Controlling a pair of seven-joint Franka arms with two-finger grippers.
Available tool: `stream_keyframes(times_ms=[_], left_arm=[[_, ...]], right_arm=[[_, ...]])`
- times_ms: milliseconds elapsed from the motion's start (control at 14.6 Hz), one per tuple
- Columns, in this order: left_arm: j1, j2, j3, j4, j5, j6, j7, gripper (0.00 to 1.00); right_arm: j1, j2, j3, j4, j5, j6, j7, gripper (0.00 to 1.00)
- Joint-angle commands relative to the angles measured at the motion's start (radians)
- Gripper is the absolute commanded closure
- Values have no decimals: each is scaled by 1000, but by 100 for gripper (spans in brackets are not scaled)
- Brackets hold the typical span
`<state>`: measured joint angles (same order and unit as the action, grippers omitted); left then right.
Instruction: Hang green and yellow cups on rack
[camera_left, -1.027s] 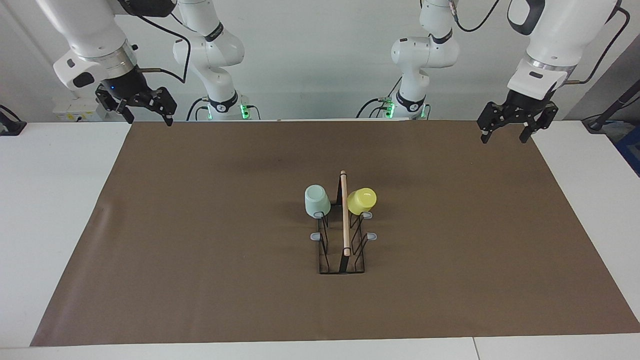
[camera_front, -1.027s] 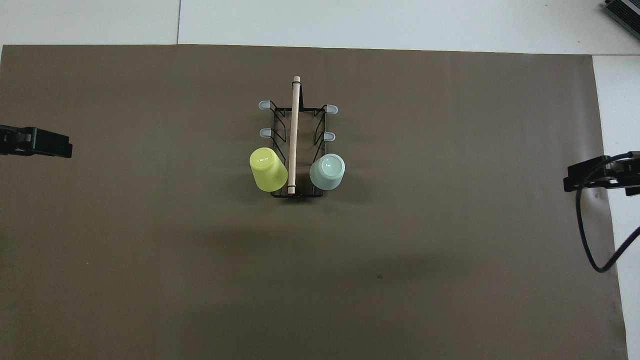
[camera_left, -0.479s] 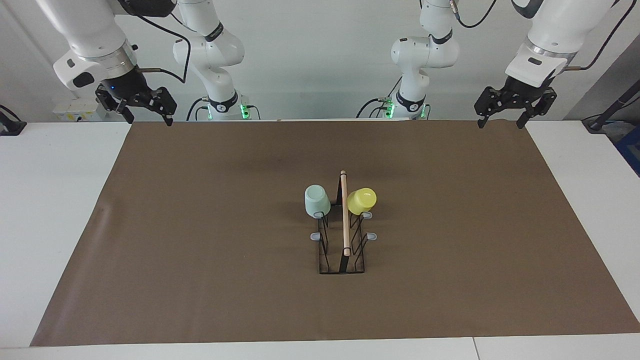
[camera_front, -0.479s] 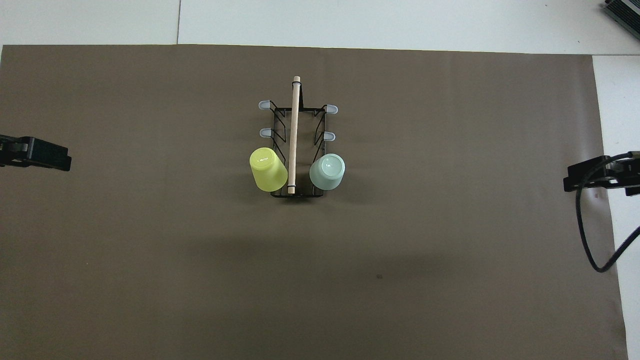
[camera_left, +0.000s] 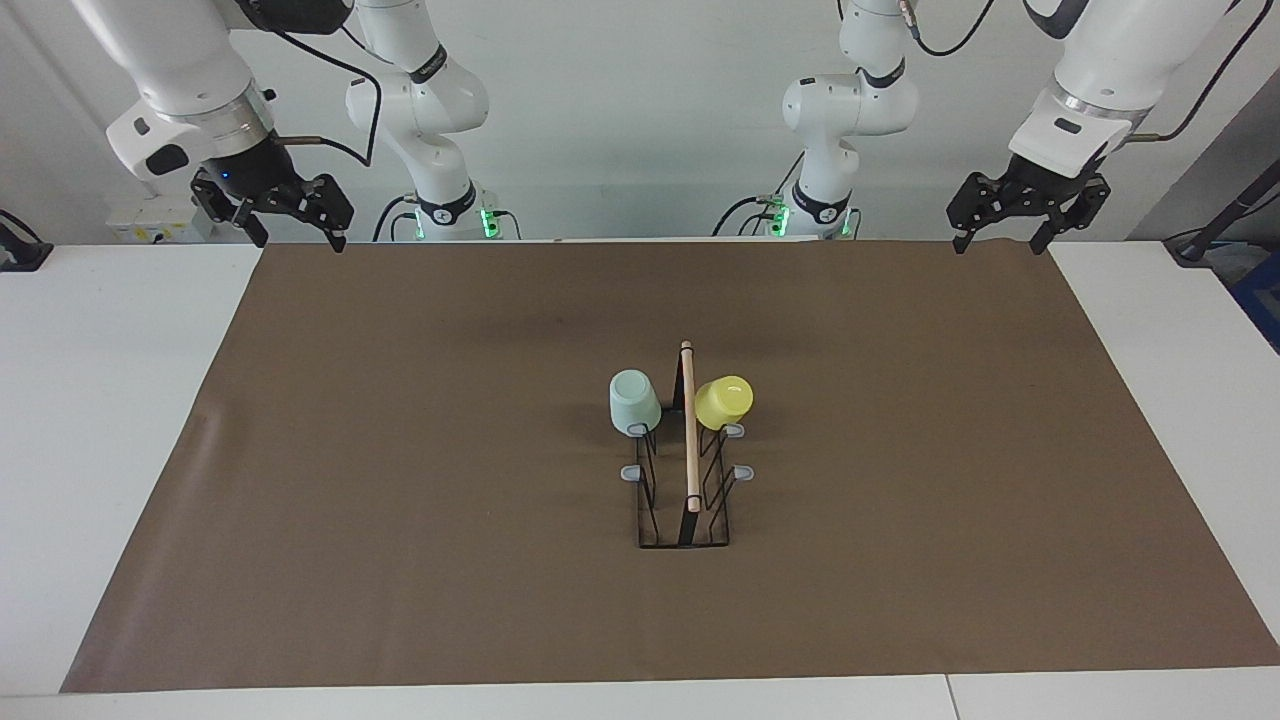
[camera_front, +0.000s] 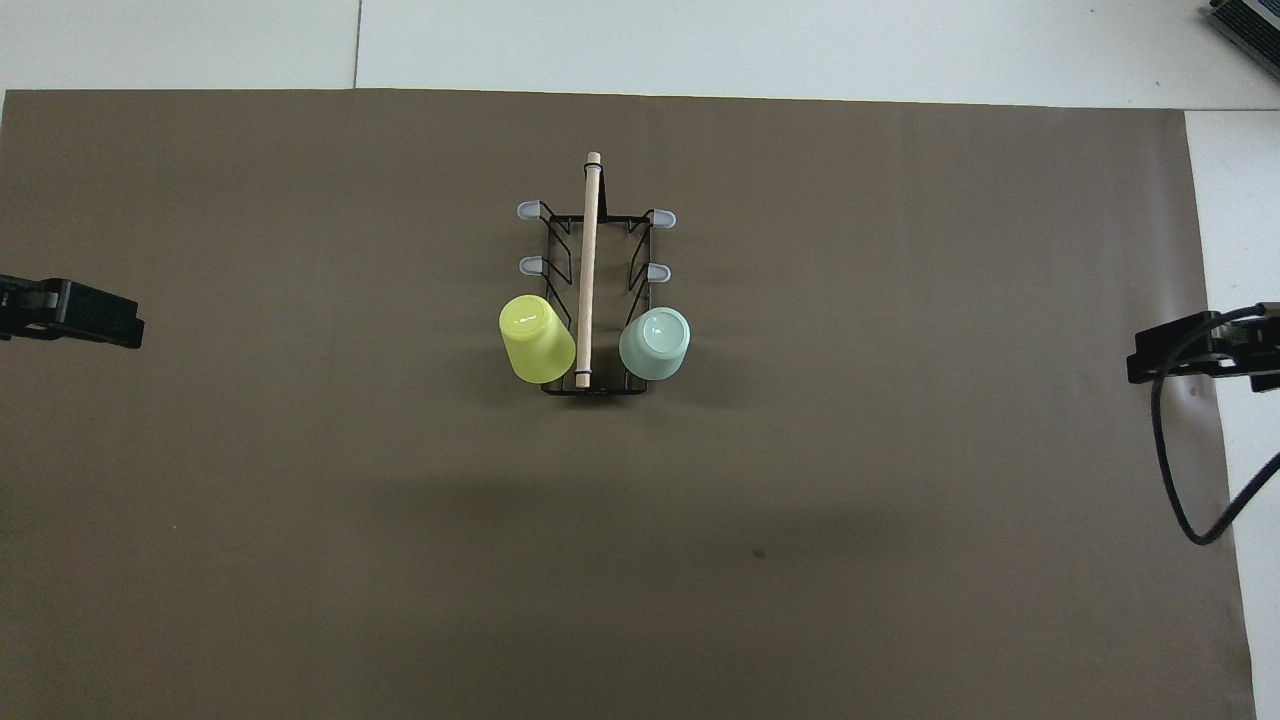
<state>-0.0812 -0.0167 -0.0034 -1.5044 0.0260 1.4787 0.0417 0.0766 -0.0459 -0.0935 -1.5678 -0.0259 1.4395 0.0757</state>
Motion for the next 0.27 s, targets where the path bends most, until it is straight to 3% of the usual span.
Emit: stream_keyframes(times_ms=[0, 205], left_arm=[[20, 3, -13, 10, -15, -21, 3, 0], [20, 3, -13, 12, -15, -21, 3, 0]], right_arm=[[-11, -6, 5, -3, 11, -8, 1, 0], [-11, -6, 5, -1, 11, -8, 1, 0]])
